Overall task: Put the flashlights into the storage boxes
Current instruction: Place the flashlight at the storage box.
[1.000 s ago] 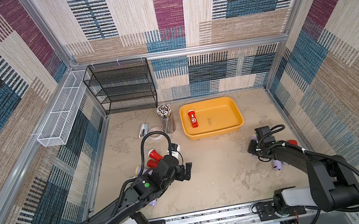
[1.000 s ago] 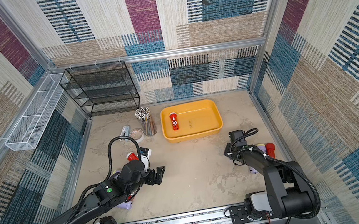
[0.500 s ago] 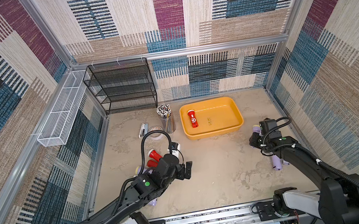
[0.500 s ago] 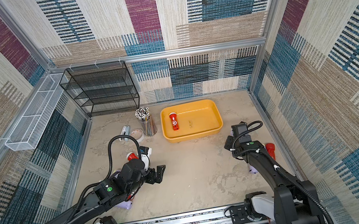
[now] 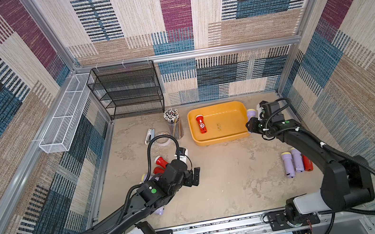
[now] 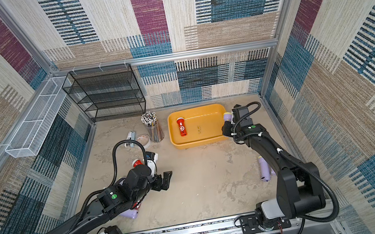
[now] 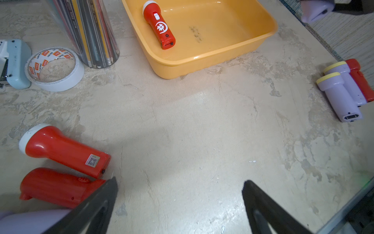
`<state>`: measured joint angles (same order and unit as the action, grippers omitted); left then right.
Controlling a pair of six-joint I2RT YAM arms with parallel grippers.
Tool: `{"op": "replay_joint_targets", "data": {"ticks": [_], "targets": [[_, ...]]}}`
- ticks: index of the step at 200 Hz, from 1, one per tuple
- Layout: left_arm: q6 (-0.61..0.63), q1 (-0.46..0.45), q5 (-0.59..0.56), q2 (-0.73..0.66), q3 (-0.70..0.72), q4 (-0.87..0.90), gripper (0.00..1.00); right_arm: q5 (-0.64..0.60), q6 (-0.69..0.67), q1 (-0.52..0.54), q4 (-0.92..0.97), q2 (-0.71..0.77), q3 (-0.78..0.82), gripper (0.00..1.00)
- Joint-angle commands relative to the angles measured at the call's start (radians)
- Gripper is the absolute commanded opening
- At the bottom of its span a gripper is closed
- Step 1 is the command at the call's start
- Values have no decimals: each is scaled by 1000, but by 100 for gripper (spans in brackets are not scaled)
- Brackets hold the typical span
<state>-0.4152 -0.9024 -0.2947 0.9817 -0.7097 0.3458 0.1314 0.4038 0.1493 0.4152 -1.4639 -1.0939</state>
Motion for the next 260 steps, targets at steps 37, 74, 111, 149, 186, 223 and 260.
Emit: {"op": "replay_joint_targets", "data": {"ticks": [37,74,111,149,186,223,260], "targets": [[21,5,-41,-2,-32,63,99,18,-66,105,-29,-346,-273,38],[49,4,47,32,-70,28,99,49,-85,155,-4,-562,-450,38],[97,5,201,114,-149,-13,99,92,-100,180,20,-698,-596,38],[139,5,313,195,-212,-22,100,107,-100,197,59,-803,-723,38],[151,4,336,219,-224,-16,99,118,-95,203,85,-861,-784,40],[154,5,329,211,-206,-13,99,129,-94,215,96,-882,-810,41],[152,4,335,198,-193,-4,99,153,-88,219,71,-856,-788,57]]}}
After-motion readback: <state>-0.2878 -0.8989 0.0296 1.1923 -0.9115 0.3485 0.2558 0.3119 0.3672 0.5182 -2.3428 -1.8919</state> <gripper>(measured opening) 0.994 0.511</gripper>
